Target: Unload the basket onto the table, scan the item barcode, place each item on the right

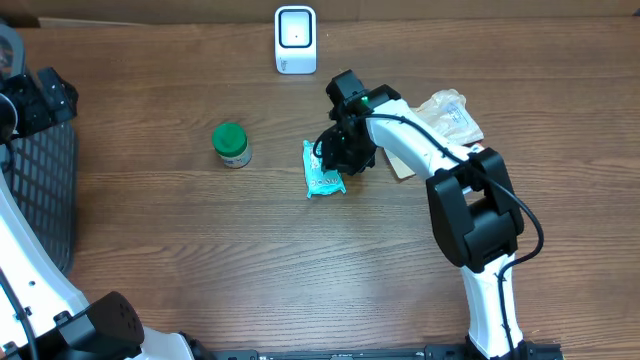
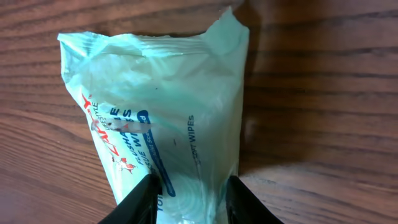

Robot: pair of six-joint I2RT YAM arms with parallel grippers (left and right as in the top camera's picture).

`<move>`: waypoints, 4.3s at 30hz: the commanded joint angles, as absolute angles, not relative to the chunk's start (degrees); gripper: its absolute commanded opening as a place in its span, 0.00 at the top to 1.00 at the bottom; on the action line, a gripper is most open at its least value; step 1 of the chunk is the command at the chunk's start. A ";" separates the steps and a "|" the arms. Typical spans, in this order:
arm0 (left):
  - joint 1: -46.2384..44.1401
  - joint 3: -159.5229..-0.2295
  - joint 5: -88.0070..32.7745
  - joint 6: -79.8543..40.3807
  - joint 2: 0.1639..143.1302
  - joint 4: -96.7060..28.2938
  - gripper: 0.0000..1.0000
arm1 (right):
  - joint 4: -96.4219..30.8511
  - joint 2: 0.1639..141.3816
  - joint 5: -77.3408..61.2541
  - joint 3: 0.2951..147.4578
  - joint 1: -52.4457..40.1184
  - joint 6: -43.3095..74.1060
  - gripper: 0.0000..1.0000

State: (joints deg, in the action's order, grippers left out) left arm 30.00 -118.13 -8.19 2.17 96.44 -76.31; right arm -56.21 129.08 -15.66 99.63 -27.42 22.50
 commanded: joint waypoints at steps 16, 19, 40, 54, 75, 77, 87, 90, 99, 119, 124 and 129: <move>29.89 -118.61 -8.58 3.68 96.27 -76.27 0.00 | -67.13 127.24 -3.62 109.95 -27.83 23.44 0.96; 29.89 -118.61 -8.60 3.68 96.27 -76.27 0.00 | -77.97 126.65 10.81 118.58 -30.33 28.77 0.96; 29.87 -118.61 -8.60 3.68 96.27 -76.27 0.00 | -76.51 136.49 23.00 121.89 -44.91 22.17 0.46; 29.89 -118.61 -8.58 3.68 96.27 -76.27 0.00 | -81.62 146.87 26.87 120.77 -44.38 19.99 0.84; 29.87 -118.61 -8.60 3.68 96.27 -76.27 0.00 | -84.16 137.71 -47.77 136.38 -32.71 8.60 0.96; 29.87 -118.61 -8.60 3.68 96.27 -76.27 0.00 | -81.45 137.73 -51.90 131.61 -30.85 8.64 0.96; 29.89 -118.61 -8.58 3.68 96.27 -76.27 0.00 | -74.19 136.86 -41.80 116.29 -27.46 8.60 0.85; 29.87 -118.61 -8.60 3.68 96.27 -76.27 0.00 | -74.35 136.05 -36.93 117.38 -29.61 8.45 0.69; 29.87 -118.61 -8.58 3.68 96.27 -76.27 0.00 | -75.96 135.50 -31.51 119.42 -29.23 8.45 0.55; 19.18 -100.53 -28.95 18.33 96.42 -78.39 0.30 | -85.38 114.93 -22.50 120.77 -7.99 7.16 0.27; 9.08 -85.06 -27.35 28.14 96.42 -70.11 0.43 | -83.88 114.93 -22.50 118.17 -8.01 7.16 0.25; 0.43 -73.73 -19.59 32.56 96.47 -56.69 0.37 | -83.20 114.93 -22.52 117.89 -8.01 7.16 0.25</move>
State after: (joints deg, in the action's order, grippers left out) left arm 4.27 -79.05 -24.88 26.61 96.77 -61.63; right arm -83.61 114.91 -22.48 118.34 -7.97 7.62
